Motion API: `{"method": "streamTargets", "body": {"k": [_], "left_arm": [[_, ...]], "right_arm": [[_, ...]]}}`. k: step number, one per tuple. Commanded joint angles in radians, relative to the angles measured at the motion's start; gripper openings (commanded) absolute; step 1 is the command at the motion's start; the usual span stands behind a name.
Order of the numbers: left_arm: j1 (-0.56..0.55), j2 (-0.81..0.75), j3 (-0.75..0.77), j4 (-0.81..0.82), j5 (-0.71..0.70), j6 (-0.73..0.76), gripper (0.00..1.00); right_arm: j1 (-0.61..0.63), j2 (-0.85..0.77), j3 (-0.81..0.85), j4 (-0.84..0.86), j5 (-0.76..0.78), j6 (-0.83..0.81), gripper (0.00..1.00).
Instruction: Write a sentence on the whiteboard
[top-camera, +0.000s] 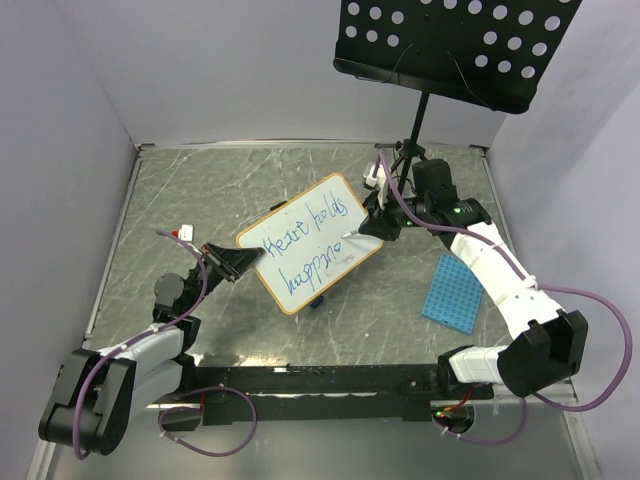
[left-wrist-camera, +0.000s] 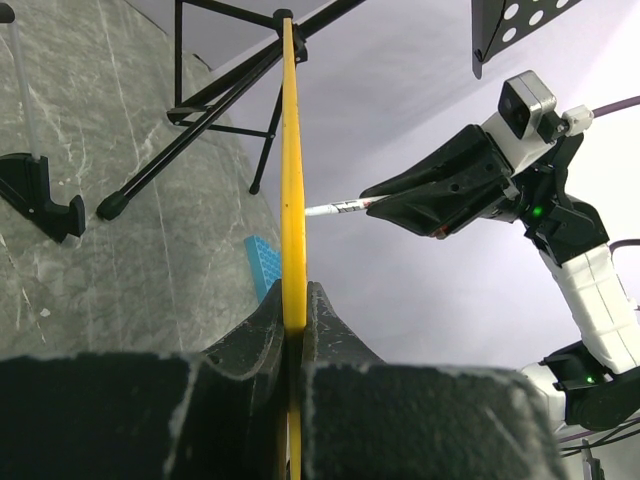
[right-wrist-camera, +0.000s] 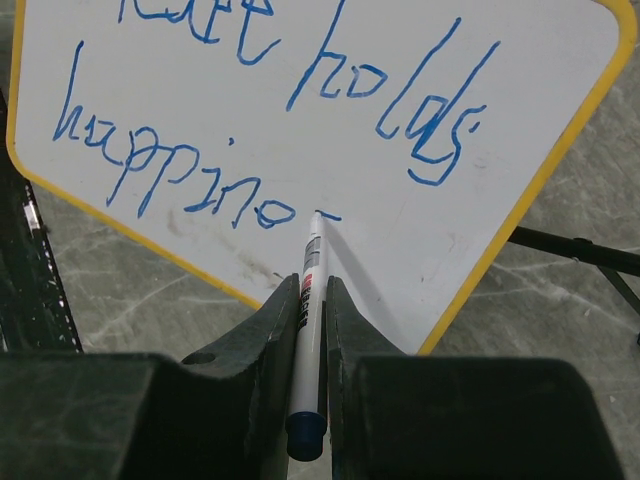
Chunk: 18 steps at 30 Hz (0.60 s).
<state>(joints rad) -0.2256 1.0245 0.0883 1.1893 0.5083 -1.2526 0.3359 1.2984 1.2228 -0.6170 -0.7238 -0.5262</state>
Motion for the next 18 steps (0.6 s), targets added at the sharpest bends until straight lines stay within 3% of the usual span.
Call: {"method": "streamTargets", "body": {"k": [1,18], "left_arm": [[0.003,-0.023,0.022,0.159,-0.004,-0.039,0.01],[0.003,-0.027,0.025,0.150,-0.007,-0.036,0.01]], "right_arm": [[0.011,0.004,0.007,-0.026,-0.019,-0.031,0.00],[0.009,-0.031,-0.011,-0.062,0.058,-0.052,0.00]]}}
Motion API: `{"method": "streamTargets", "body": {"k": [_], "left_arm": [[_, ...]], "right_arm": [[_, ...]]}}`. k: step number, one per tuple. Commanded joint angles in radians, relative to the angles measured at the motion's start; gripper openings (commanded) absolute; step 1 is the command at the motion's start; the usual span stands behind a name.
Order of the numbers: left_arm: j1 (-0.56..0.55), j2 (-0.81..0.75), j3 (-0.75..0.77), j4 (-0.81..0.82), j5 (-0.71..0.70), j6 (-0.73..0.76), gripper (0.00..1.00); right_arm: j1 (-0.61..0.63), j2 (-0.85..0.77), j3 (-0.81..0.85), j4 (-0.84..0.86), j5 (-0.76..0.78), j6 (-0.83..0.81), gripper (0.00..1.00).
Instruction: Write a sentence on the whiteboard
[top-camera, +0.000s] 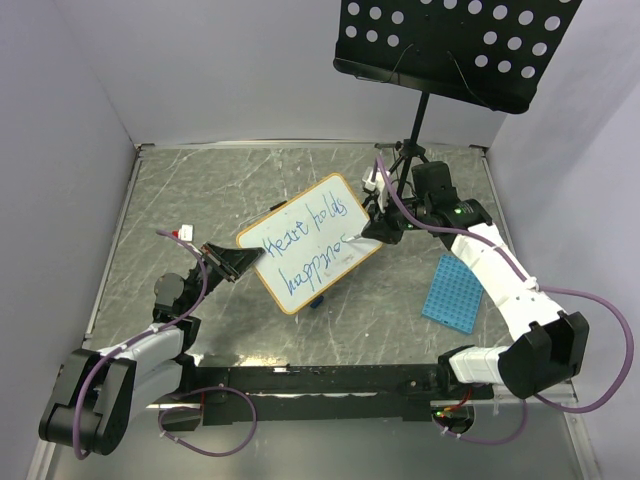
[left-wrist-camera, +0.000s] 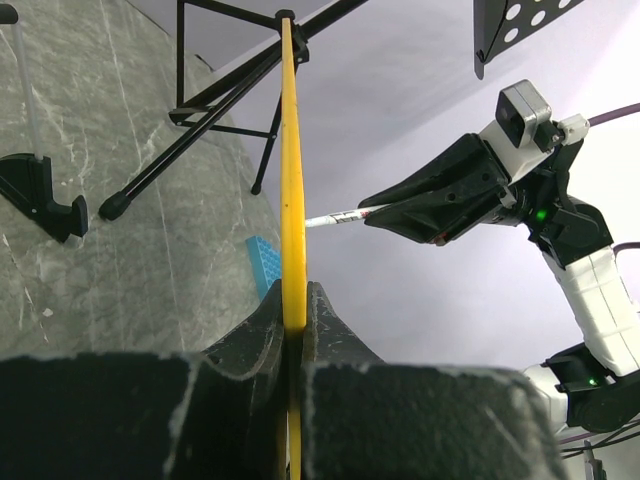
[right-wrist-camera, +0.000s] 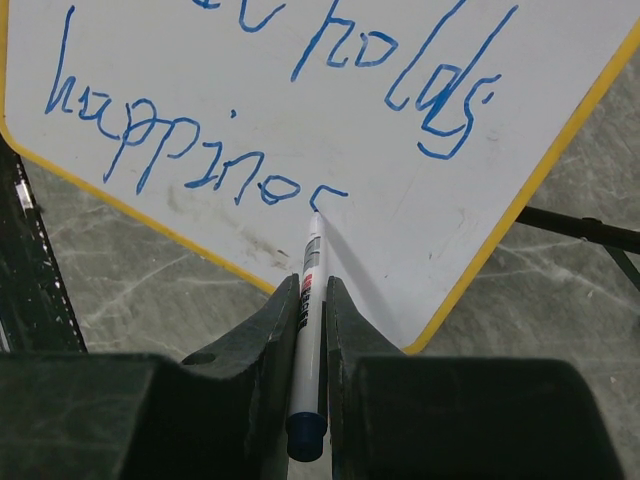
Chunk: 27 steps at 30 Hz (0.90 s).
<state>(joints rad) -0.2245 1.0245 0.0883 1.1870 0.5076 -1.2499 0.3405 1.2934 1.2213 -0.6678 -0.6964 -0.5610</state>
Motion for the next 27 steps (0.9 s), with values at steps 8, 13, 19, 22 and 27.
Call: {"method": "streamTargets", "body": {"k": [8,13,19,22,27], "left_arm": [[0.002,-0.015,0.027,0.166,-0.004,-0.043,0.01],[0.002,-0.006,0.031,0.171,-0.003,-0.045,0.01],[0.002,-0.003,0.028,0.171,-0.003,-0.043,0.01],[0.004,-0.007,0.028,0.165,-0.003,-0.040,0.01],[0.004,-0.017,0.024,0.160,-0.004,-0.037,0.01]], "right_arm": [[0.014,-0.029,-0.008,-0.059,0.021,-0.039,0.00],[0.040,-0.026,-0.002,-0.087,0.008,-0.048,0.00],[0.055,-0.039,0.012,-0.047,-0.023,-0.013,0.00],[0.049,-0.057,0.035,-0.038,-0.020,0.003,0.00],[0.017,-0.071,0.044,-0.015,0.000,0.013,0.00]]}}
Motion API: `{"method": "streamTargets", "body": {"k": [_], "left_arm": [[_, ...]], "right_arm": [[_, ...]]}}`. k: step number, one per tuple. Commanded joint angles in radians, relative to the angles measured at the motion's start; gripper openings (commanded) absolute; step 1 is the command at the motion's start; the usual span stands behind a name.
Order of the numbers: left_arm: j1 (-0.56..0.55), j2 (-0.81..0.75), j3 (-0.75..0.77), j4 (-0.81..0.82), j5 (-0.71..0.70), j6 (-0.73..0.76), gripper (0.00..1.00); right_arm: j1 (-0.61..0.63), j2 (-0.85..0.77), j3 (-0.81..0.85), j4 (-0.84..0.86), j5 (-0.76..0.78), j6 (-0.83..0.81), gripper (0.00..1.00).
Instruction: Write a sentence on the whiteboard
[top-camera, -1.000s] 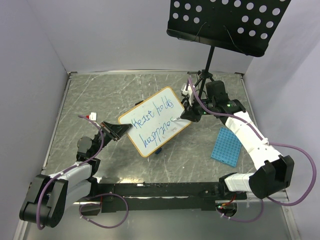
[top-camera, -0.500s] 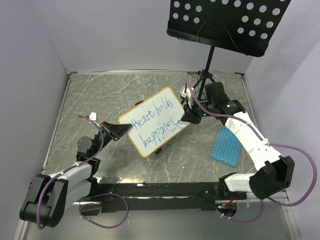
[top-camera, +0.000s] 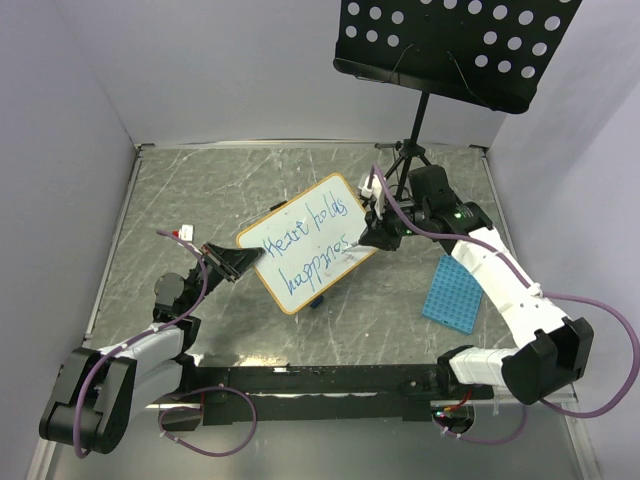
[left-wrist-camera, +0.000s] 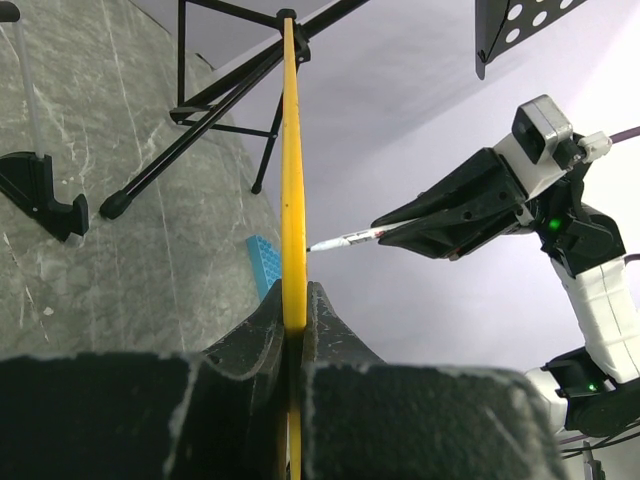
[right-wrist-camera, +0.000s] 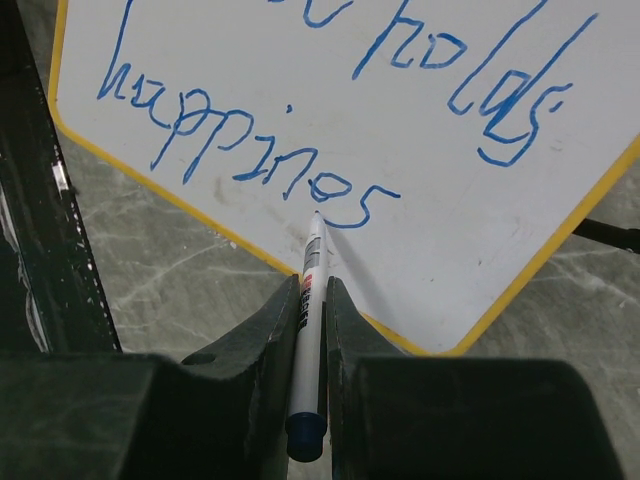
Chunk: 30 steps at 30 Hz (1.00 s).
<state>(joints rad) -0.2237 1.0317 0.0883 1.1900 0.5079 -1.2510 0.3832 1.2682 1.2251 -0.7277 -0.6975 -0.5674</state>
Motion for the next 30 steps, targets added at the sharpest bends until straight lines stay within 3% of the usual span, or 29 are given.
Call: {"method": "streamTargets", "body": {"k": [1,17,30], "left_arm": [[0.004,-0.024,0.019,0.158,-0.005,-0.037,0.01],[0.011,-0.044,0.013,0.152,-0.002,-0.039,0.01],[0.011,-0.028,0.011,0.171,0.001,-0.045,0.01]], "right_arm": [[-0.038,-0.049,0.037,0.053,0.006,0.027,0.00],[-0.067,-0.006,0.017,0.151,0.099,0.070,0.00],[-0.066,0.020,0.017,0.142,0.046,0.070,0.00]]}}
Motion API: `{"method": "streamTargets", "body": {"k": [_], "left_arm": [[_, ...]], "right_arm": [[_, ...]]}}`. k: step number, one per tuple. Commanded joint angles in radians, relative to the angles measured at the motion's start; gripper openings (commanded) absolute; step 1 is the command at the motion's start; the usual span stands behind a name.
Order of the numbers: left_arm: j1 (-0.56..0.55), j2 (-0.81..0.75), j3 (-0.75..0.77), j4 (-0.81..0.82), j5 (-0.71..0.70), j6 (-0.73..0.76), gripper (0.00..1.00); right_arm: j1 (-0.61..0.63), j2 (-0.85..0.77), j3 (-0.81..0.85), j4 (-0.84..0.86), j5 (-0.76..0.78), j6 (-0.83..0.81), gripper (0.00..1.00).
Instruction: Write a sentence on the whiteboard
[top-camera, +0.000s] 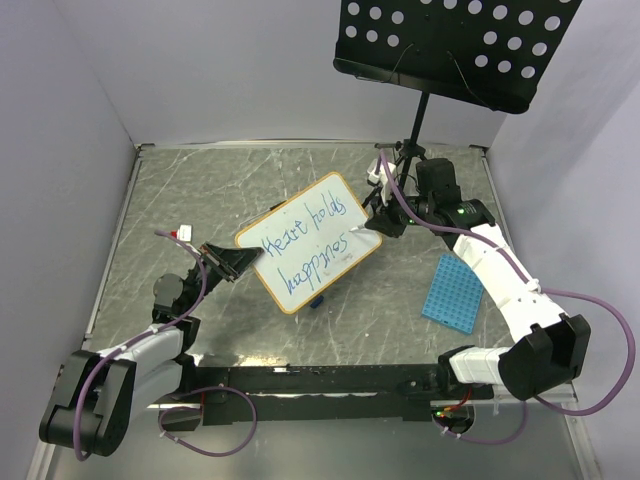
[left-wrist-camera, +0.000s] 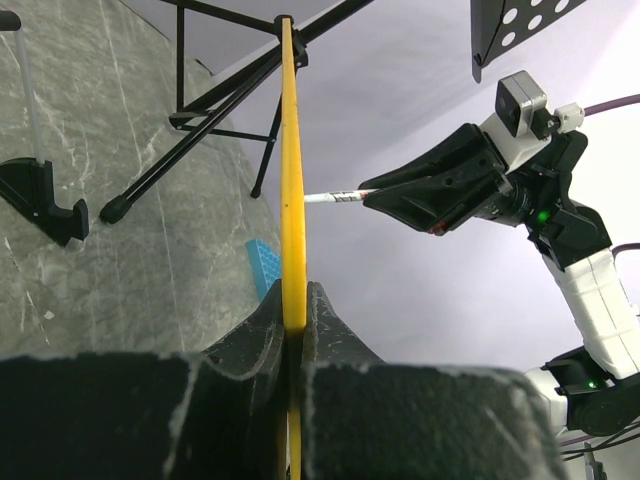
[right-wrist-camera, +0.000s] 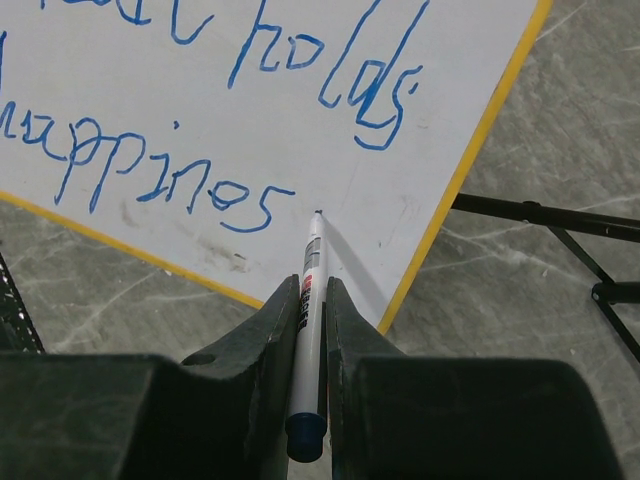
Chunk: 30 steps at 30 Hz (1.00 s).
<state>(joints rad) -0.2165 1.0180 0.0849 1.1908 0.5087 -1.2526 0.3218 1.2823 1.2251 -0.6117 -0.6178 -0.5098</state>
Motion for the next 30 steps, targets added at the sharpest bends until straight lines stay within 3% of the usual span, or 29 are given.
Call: {"method": "streamTargets", "body": {"k": [1,15,30], "left_arm": [[0.003,-0.015,0.016,0.170,0.001,-0.045,0.01],[0.005,-0.016,0.016,0.170,0.001,-0.044,0.01],[0.005,-0.025,0.019,0.158,-0.001,-0.041,0.01]], "right_arm": [[-0.003,0.008,0.019,0.021,-0.040,0.011,0.00],[-0.001,-0.009,-0.001,-0.039,-0.065,-0.033,0.00],[-0.004,-0.035,-0.026,-0.048,0.020,-0.032,0.00]]}}
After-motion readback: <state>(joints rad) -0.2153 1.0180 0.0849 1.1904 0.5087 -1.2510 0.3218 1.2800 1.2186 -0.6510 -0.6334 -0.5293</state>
